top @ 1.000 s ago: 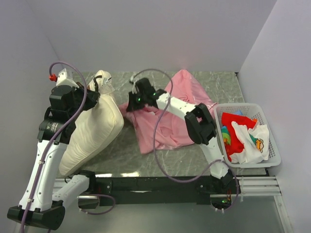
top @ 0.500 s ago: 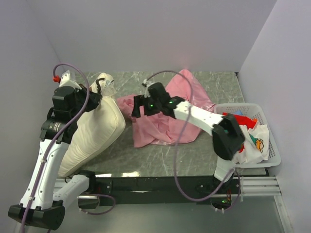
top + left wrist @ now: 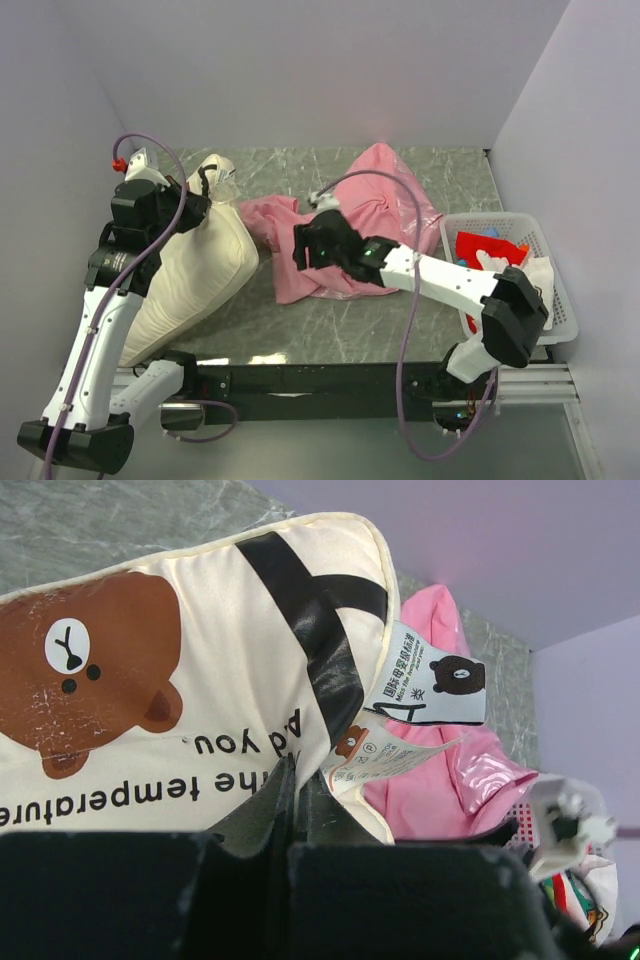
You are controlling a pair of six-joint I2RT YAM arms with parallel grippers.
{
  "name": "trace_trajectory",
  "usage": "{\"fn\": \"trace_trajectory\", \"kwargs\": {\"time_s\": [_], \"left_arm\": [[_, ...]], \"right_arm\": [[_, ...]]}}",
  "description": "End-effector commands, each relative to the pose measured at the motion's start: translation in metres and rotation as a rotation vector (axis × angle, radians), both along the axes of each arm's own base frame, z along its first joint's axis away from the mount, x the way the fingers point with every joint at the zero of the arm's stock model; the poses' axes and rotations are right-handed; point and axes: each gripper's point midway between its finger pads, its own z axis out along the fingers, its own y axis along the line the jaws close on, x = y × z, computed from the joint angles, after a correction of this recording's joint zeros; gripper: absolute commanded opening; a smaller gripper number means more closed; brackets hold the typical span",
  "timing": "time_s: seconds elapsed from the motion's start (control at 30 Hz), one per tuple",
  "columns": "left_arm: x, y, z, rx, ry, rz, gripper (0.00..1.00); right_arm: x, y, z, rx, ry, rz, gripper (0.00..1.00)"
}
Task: Put the pillow into the pillowcase
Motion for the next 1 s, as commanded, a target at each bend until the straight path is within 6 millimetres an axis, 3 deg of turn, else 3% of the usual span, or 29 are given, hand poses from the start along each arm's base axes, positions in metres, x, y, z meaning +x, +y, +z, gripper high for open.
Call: {"fn": "trace_trajectory", "kwargs": {"time_s": [0.0,0.07,0.17,0.27,0.43,0.57,0.67,0.7,0.77,0.8,0.93,0.97], "left_arm": [[-0.003,-0.002,0.038,-0.035,-0.133,-0.014,0.01],[-0.003,-0.001,0.037,-0.034,-0.130,-0.006,0.01],[-0.003,0.000,0.040,-0.032,-0.137,0.000,0.01],[-0.002,0.002,0.039,-0.026,-0.133,0.008,0.01],[-0.001,0.002,0.040,-0.028,-0.134,0.013,0.01],[0.001,0.003,0.039,-0.021,-0.133,0.019,0.01],[0.003,0.003,0.036,-0.017,-0.129,0.018,0.01],[0.003,0.003,0.036,-0.015,-0.127,0.018,0.01],[0.005,0.002,0.034,-0.015,-0.126,0.012,0.01],[0.006,0.000,0.032,-0.014,-0.121,0.002,0.01],[0.011,-0.002,0.028,-0.002,-0.105,-0.010,0.01],[0.013,-0.003,0.026,0.001,-0.098,-0.016,0.01]], "right_arm": [[-0.021,0.019,-0.002,-0.027,-0.040,0.011,0.66],[-0.040,0.034,-0.012,-0.021,-0.023,0.056,0.60],[-0.062,0.053,-0.036,-0.051,0.010,0.109,0.59],[-0.070,0.070,-0.056,-0.070,0.018,0.137,0.61],[-0.063,0.078,-0.098,-0.152,0.041,0.133,0.66],[-0.054,0.074,-0.114,-0.211,0.035,0.106,0.67],[-0.048,0.061,-0.109,-0.236,0.012,0.062,0.35],[-0.049,0.057,-0.102,-0.235,0.003,0.064,0.17],[-0.053,0.049,-0.096,-0.257,0.004,0.069,0.04],[-0.058,0.046,-0.084,-0.241,-0.004,0.083,0.00],[-0.099,0.041,-0.063,-0.215,0.023,0.196,0.00],[-0.119,0.046,-0.061,-0.208,0.026,0.248,0.00]]}}
